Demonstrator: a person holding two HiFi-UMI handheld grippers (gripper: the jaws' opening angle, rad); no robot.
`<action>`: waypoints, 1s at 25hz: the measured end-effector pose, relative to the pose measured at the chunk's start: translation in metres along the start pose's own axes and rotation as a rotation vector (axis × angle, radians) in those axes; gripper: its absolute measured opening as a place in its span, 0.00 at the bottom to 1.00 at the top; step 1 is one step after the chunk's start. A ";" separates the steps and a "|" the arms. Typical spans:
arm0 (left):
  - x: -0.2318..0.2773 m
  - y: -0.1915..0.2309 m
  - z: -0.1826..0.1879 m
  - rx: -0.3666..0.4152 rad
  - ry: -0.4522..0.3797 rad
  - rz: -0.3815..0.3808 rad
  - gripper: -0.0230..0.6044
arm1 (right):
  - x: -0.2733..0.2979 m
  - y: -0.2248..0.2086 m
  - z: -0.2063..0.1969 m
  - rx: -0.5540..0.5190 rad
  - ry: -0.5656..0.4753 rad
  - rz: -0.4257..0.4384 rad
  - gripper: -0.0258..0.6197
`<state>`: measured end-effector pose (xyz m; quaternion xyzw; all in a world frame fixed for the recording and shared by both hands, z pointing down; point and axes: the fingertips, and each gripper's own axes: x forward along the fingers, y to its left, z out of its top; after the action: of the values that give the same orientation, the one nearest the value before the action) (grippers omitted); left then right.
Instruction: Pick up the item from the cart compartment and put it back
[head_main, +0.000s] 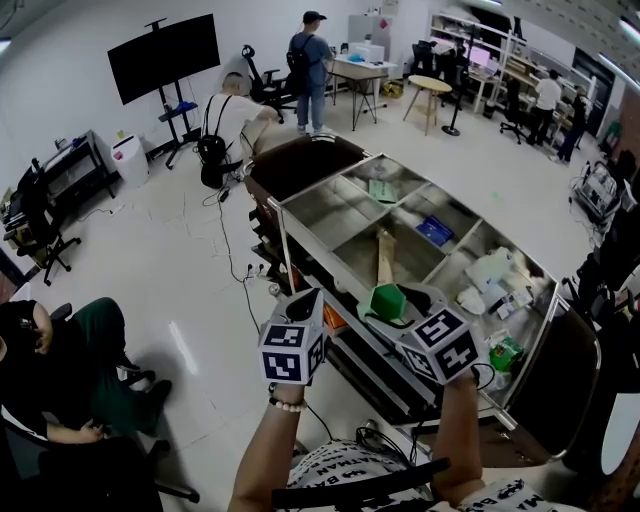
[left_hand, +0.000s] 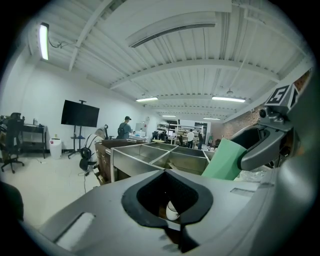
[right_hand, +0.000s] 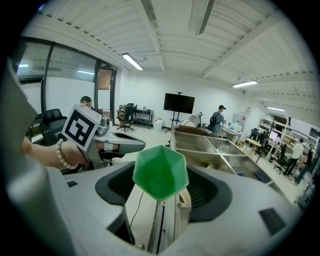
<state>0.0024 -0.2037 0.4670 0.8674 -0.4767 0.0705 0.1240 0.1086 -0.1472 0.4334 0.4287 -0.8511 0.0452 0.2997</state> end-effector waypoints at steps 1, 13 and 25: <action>0.000 0.000 0.000 0.000 -0.001 -0.001 0.04 | 0.000 0.000 0.000 0.000 -0.002 0.001 0.54; -0.003 -0.005 -0.002 -0.012 0.012 -0.017 0.04 | -0.002 0.004 0.001 -0.006 -0.006 0.012 0.54; 0.000 -0.005 0.000 -0.016 0.006 -0.008 0.04 | -0.003 -0.001 0.003 -0.008 -0.009 0.010 0.54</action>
<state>0.0067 -0.2005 0.4665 0.8680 -0.4735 0.0686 0.1326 0.1089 -0.1468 0.4294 0.4236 -0.8547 0.0414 0.2972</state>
